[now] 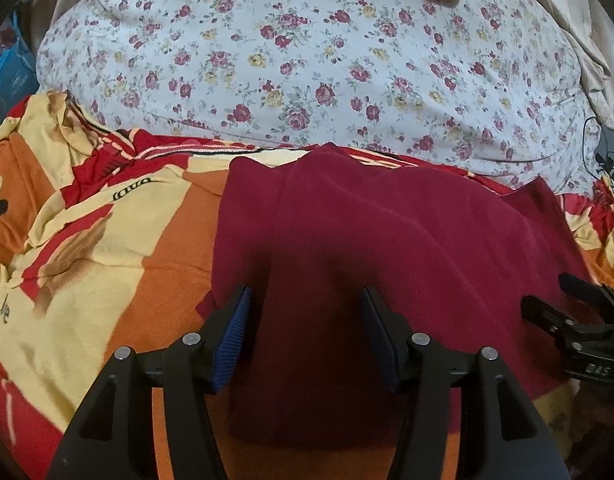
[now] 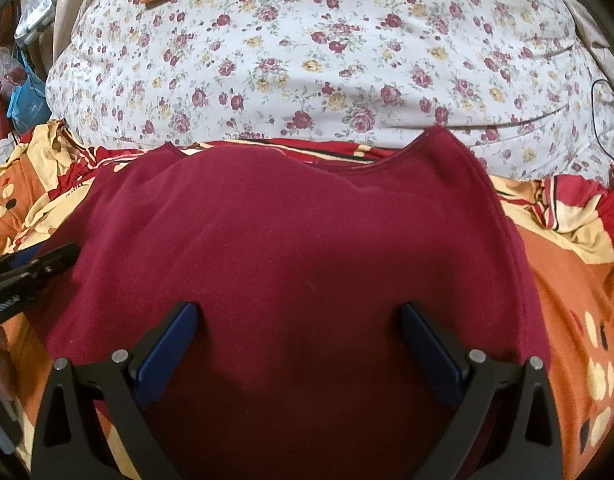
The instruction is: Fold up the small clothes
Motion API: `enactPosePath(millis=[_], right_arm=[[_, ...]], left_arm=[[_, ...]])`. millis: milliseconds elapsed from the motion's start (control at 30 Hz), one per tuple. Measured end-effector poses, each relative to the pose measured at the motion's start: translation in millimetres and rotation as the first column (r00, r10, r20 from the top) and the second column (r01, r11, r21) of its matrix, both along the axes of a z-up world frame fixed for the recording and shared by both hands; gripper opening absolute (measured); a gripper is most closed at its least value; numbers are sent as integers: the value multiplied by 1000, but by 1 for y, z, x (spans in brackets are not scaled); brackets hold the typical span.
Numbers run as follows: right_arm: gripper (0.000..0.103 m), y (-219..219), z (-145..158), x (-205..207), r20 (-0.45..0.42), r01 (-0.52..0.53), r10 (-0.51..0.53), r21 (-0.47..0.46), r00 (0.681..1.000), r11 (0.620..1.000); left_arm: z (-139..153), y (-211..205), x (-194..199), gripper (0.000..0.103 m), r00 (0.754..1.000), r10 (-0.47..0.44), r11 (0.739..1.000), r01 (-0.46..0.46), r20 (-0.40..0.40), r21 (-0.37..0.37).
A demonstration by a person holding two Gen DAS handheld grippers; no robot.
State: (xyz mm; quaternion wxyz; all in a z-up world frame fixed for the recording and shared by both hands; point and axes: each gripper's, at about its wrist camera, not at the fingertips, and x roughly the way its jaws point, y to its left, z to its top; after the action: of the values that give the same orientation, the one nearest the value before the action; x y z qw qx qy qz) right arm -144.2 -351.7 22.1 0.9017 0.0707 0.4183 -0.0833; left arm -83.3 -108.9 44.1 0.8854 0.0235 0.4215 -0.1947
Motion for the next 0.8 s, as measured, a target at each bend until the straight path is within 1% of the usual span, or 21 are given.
enactPosePath(millis=[33, 100, 200, 233, 267, 333, 367, 433, 467, 500, 567, 600, 700, 800], right_arm=[[102, 0, 2, 0, 1, 0, 0, 3, 1000, 1000], [102, -3, 10, 0, 17, -3, 3, 17, 1000, 1000], [99, -10, 20, 10, 22, -3, 2, 13, 1000, 1000], [97, -11, 22, 13, 22, -1, 0, 10, 1000, 1000], [94, -14, 24, 20, 21, -3, 3, 14, 1000, 1000], [88, -16, 24, 32, 8, -13, 13, 31, 1000, 999], [87, -17, 23, 37, 2, -16, 16, 41, 1000, 999], [87, -19, 19, 46, -9, -19, 20, 73, 1000, 997], [87, -19, 16, 49, -14, -22, 23, 84, 1000, 996], [87, -19, 12, 52, -23, -22, 24, 90, 999, 996], [87, -19, 4, 55, -36, -20, 23, 91, 999, 996], [87, -19, 2, 56, -34, -20, 23, 90, 999, 996], [87, -20, 4, 55, -33, -27, 30, 102, 999, 994], [87, -23, 6, 53, -31, -33, 37, 120, 999, 992]], left_arm=[[5, 3, 1, 47, 1000, 0, 1000, 0, 0, -2], [17, 12, 5, 47, 999, 28, 1000, -28, 15, -11], [28, 33, 17, 47, 996, 83, 993, -84, -9, -81], [28, 36, 21, 47, 996, 87, 992, -88, -20, -90], [27, 38, 28, 47, 995, 88, 992, -91, -41, -83], [20, 40, 41, 47, 989, 119, 992, -122, -83, -28], [16, 42, 47, 47, 985, 140, 990, -141, -98, -6], [7, 42, 57, 47, 980, 137, 990, -140, -145, -9], [2, 42, 61, 47, 976, 120, 991, -128, -181, -33], [-3, 42, 65, 47, 972, 88, 990, -109, -220, -87], [-6, 43, 66, 47, 968, 73, 984, -109, -241, -140], [-7, 43, 67, 47, 966, 68, 983, -108, -248, -152], [-6, 44, 71, 47, 958, 36, 973, -98, -286, -207], [0, 52, 75, 47, 954, 16, 957, -102, -300, -273]])
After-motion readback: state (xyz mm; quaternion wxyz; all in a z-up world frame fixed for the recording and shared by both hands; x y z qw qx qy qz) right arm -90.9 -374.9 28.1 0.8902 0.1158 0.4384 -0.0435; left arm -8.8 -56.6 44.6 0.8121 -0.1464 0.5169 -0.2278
